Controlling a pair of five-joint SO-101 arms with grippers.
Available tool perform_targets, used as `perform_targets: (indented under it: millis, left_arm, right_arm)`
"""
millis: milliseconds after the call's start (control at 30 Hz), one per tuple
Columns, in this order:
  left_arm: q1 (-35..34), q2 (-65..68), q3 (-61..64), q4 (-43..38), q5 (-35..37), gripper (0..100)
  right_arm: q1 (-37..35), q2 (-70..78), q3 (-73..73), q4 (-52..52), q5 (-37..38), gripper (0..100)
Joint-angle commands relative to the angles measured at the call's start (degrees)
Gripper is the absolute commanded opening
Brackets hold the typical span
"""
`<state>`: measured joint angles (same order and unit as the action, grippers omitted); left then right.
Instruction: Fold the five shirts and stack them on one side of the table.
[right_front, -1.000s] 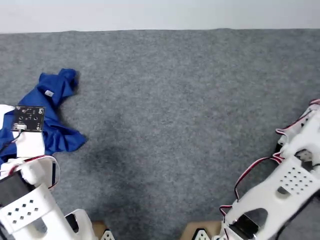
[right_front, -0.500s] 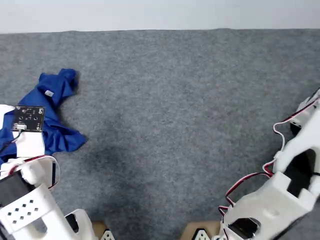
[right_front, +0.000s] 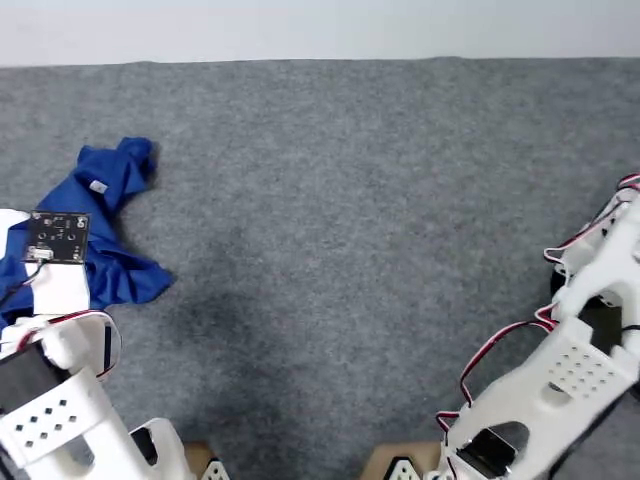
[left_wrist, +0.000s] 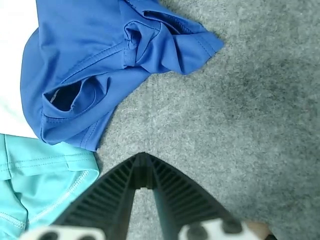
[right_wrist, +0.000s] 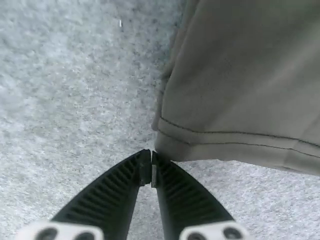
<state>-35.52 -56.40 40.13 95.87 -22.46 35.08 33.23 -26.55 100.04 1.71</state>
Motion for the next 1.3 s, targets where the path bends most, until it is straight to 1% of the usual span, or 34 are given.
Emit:
perform_targets:
  millis: [0, 133, 200, 333, 433, 600, 800, 1100, 1267]
  left_arm:
    - [0.00, -0.70, -0.84, -0.88, -0.18, 0]
    - [0.00, -0.70, -0.84, -1.05, -0.18, 0]
    - [0.00, -0.70, -0.84, -1.05, -0.18, 0]
    - [0.00, -0.70, -0.57, -1.14, -0.18, 0]
    - [0.00, -0.70, -0.31, -1.14, -0.18, 0]
    - [0.09, -0.70, -0.31, -1.14, -0.18, 0]
    - [0.09, -0.62, -0.31, -1.14, -0.18, 0]
    - [0.09, -0.62, -0.31, -1.23, -0.18, 0]
    - [0.09, -0.62, -0.31, -1.23, -0.26, 0]
  right_arm:
    - [0.84, -0.84, -0.35, 1.54, -0.09, 0.9]
    - [0.92, -1.54, -0.35, 1.45, -0.09, 0.9]
    - [1.45, -0.66, -0.09, -0.40, -0.09, 0.9]
    - [3.91, 5.32, -0.09, -6.99, -0.09, 0.9]
    - [4.35, 11.21, -0.18, -11.21, -0.09, 0.9]
    - [3.91, 15.25, -0.44, -11.12, -0.09, 0.9]
    - [3.38, 11.21, -0.44, -9.45, -0.09, 0.9]
    - [-3.12, 0.13, -0.44, -3.03, -0.09, 0.9]
    - [-4.26, -6.46, -0.44, -0.92, -0.09, 0.9]
